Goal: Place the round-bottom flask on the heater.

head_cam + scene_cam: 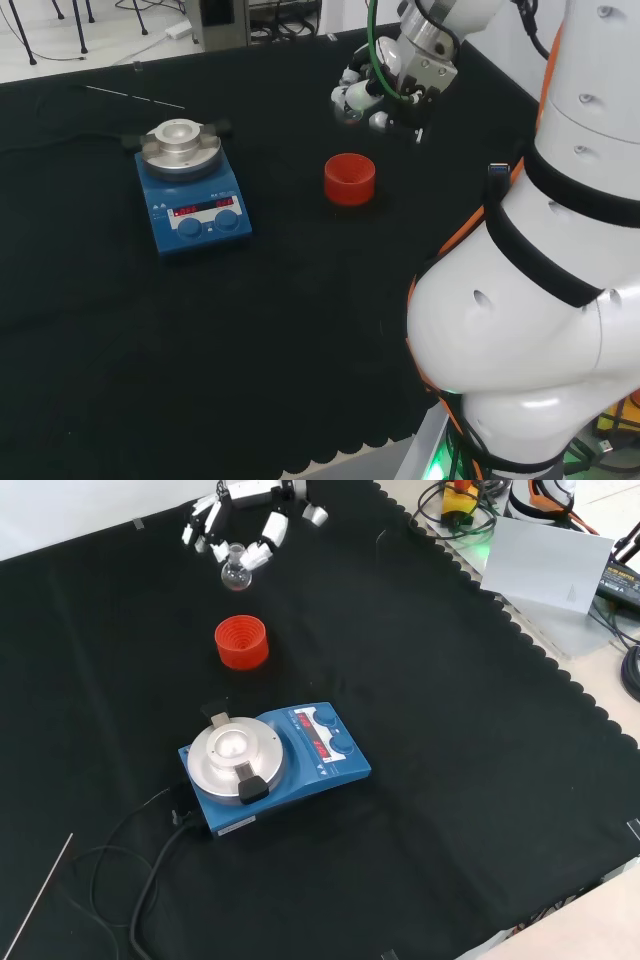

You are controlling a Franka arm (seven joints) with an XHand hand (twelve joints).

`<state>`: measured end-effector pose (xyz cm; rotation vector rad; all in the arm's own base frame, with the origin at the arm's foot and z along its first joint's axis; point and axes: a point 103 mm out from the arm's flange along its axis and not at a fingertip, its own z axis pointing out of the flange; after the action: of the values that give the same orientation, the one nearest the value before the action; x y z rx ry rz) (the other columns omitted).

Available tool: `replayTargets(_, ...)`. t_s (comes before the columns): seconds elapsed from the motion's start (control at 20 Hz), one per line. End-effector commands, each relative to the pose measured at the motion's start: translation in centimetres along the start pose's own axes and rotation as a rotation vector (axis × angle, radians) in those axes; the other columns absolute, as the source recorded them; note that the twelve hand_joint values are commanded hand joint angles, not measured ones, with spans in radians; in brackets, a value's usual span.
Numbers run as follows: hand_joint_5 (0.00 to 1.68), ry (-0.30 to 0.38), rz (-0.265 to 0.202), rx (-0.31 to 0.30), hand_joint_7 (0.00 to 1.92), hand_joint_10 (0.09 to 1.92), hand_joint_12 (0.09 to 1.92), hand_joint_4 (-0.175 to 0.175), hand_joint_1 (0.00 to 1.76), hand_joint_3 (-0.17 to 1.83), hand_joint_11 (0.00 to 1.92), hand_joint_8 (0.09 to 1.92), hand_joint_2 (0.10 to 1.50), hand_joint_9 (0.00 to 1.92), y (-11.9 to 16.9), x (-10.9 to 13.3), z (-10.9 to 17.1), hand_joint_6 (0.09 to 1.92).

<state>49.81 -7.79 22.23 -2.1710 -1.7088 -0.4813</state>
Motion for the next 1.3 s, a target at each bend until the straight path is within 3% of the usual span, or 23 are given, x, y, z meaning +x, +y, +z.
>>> replayTargets(0.05,1.04,-0.011,-0.012,0.031,0.34,0.59,1.34,0.094,1.08,0.75,0.17,0.58,0.73,0.57,-1.0,0.9,-0.2,1.11)
replayTargets(0.45,1.05,-0.021,-0.056,0.048,0.35,0.59,1.33,0.091,1.08,0.76,0.18,0.58,0.72,0.57,-0.5,2.9,-0.2,1.11)
replayTargets(0.9,1.05,-0.028,-0.13,0.08,0.35,0.59,1.33,0.088,1.08,0.77,0.18,0.58,0.71,0.57,1.8,8.6,0.9,1.1)
replayTargets(1.3,1.06,-0.026,-0.185,0.116,0.35,0.59,1.33,0.084,1.08,0.77,0.18,0.58,0.71,0.57,3.8,12.0,2.6,1.1)
